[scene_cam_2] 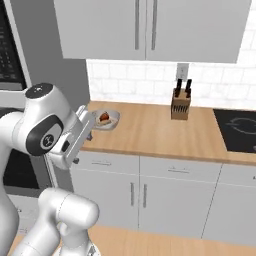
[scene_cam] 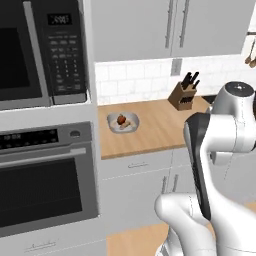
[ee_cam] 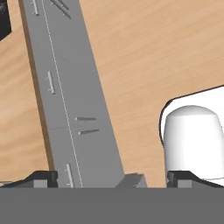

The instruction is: Take the meat container that has the steak and place it on the second highest rack of the freezer. Then take the vegetable container that has the bell pepper and sweet potato and place it on the highest rack of the freezer.

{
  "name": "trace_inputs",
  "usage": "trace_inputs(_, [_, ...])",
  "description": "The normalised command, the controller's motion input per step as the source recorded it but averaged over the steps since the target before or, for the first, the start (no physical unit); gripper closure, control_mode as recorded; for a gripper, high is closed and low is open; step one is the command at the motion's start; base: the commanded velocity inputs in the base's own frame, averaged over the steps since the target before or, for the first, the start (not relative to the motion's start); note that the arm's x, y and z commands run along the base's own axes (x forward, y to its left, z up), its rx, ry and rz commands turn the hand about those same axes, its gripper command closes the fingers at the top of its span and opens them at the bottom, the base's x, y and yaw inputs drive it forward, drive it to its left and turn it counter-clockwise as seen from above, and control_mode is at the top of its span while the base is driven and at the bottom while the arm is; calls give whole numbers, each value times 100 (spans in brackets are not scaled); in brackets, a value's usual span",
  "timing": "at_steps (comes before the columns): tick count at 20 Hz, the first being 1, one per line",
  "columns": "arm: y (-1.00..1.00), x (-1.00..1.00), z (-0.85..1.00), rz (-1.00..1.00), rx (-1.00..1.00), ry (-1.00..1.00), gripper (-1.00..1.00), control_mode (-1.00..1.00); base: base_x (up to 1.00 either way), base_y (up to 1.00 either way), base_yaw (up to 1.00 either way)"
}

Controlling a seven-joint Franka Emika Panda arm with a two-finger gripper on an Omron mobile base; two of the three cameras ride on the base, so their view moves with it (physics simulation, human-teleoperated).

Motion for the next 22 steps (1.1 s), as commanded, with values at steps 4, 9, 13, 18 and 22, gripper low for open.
trace_inputs(4, [0,0,0,0,0,0,-100,100,41,-81,0])
trace_inputs(9, [0,0,0,0,0,0,-100,100,70,-42,0])
trace_inputs(13, [0,0,0,0,0,0,-100,100,51,6,0])
trace_inputs(18, [0,0,0,0,0,0,-100,100,41,19,0])
trace_inputs(22, [0,0,0,0,0,0,-100,100,44,20,0])
